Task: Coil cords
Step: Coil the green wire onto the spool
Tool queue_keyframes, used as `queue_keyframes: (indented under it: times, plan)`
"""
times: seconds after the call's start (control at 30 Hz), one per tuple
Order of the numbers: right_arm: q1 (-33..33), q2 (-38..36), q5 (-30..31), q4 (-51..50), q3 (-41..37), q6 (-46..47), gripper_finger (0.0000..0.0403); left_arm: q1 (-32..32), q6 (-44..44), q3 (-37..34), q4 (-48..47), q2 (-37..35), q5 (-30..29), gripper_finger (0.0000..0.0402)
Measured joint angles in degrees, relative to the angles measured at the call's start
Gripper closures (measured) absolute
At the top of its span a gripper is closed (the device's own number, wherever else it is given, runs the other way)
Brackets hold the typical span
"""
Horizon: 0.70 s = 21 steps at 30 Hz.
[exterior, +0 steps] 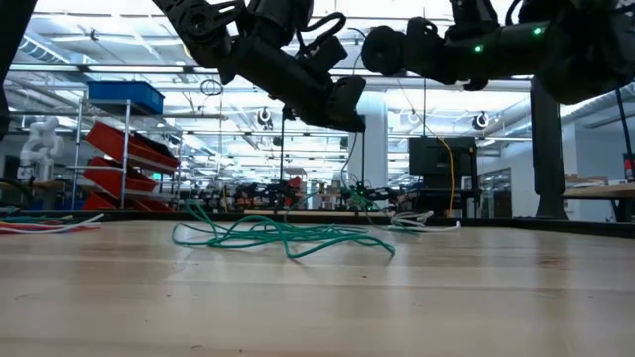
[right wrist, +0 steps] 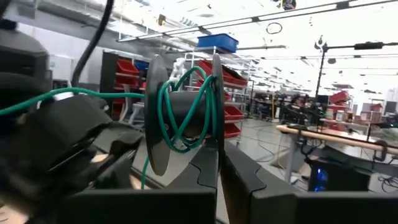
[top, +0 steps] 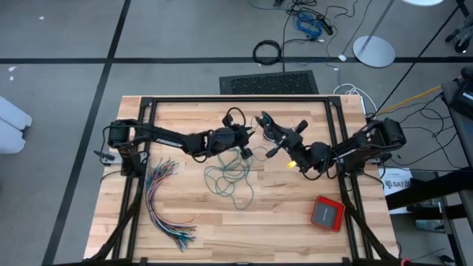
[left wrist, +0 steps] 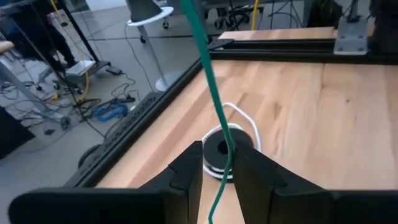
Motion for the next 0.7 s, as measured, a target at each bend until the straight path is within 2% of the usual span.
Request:
queue_keyframes:
  times: [0.13,0.37,0.7]
  plan:
    - [1.55,0.01,2.73,0.04,-0.02,-1.57,0.0403,-0.06,-0.03,0.00,0.61,-0.04,-0.43,0.0311]
    - [1.78,0.00,2.83,0.06,-0.02,-2.46,0.0403,-1.30,-0.05,-0.02,3.23,-0.24,-0.67,0.0311]
    - [0.75,0.00,2.16,0.07,-0.02,-2.10,0.0403,-2.78,-0.46,-0.02,2.92,-0.24,-4.51,0.0311]
